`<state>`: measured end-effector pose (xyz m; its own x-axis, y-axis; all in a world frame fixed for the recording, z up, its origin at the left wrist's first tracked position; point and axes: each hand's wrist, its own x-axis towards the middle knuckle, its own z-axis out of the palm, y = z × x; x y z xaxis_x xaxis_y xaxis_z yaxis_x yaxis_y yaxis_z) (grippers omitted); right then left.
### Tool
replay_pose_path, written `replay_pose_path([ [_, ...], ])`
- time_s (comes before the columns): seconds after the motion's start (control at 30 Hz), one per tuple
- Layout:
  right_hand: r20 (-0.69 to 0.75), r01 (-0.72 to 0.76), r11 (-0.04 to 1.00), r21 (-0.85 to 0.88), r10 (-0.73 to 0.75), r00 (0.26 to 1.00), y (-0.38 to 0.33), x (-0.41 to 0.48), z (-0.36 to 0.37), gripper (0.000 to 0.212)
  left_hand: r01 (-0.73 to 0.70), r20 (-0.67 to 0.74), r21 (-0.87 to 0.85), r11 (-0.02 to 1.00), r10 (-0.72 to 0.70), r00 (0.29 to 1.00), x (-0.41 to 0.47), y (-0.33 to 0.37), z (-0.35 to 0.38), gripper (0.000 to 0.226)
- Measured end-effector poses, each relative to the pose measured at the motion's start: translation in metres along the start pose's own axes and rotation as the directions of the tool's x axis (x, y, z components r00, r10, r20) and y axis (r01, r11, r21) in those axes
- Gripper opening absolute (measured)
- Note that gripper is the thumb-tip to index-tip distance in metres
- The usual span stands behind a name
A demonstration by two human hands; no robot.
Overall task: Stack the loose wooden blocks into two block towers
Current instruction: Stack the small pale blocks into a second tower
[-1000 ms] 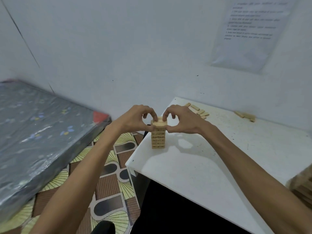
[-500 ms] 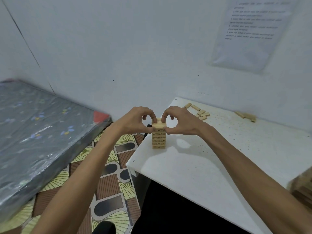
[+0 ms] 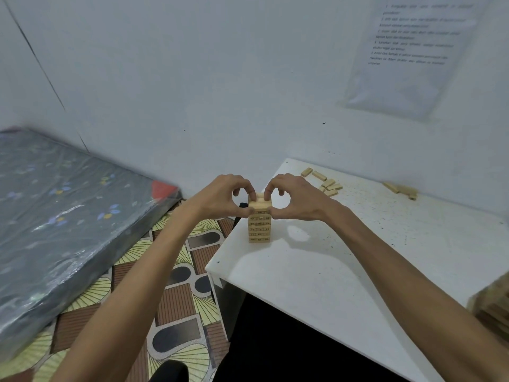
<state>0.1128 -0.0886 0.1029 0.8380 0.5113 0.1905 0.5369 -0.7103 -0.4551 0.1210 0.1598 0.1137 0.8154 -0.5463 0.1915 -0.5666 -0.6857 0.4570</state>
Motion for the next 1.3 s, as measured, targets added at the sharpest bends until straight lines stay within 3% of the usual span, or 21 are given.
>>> replay_pose_path([
  [0.6,0.026,-0.083,0.994,0.076,0.082,0.996,-0.003,-0.001,0.0,0.028,0.086,0.005,-0.195,0.977,-0.086,0.996,-0.001,-0.007,0.009,0.027],
  [0.83,0.026,-0.094,0.988,0.123,0.091,0.995,0.002,-0.001,0.007,0.042,0.104,0.006,-0.293,0.95,-0.107,0.994,-0.003,-0.011,0.014,0.027],
  [1.07,0.031,-0.102,0.993,0.053,0.1,0.994,0.002,-0.001,0.007,0.061,0.072,0.017,-0.301,0.951,-0.07,0.997,-0.004,-0.023,0.02,0.055],
  [1.3,0.031,-0.095,0.995,0.024,0.094,0.995,0.003,0.001,0.007,0.063,0.079,-0.005,-0.297,0.952,-0.084,0.996,-0.002,-0.026,0.024,0.06],
])
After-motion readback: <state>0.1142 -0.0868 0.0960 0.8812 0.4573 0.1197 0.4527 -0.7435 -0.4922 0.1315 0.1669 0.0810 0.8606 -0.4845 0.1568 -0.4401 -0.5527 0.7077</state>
